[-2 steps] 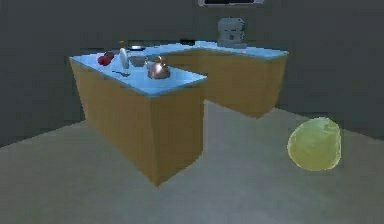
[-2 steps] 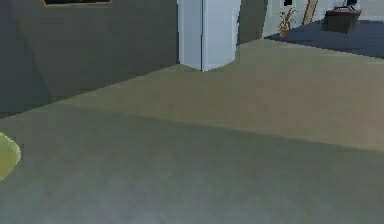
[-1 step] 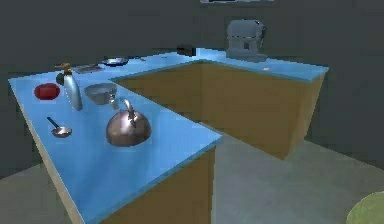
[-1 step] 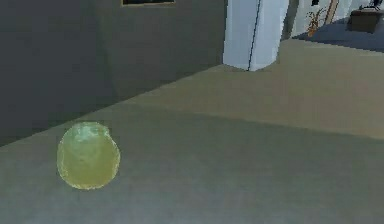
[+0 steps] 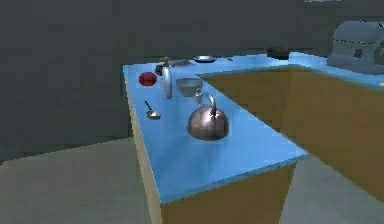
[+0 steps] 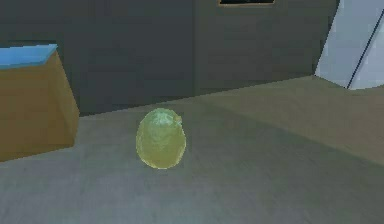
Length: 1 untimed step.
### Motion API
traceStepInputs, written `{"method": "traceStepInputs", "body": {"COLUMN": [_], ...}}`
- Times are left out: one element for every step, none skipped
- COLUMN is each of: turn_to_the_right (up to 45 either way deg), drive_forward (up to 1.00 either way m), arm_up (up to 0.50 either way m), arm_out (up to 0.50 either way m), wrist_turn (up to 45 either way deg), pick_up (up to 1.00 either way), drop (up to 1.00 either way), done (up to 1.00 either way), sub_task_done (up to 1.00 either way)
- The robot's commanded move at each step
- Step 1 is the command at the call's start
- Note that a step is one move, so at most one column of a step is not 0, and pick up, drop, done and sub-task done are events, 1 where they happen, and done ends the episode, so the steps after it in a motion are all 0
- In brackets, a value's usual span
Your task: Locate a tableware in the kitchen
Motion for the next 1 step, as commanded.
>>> {"method": "traceStepInputs", "body": {"turn_to_the_right": [0.0], "drive_forward": [0.0], "arm_up": [0.0], "arm_out": [0.0], "wrist_turn": [0.0], "pick_up": [0.0], "drop": [0.0], "done": [1.0], "sub_task_done": [0.0]}}
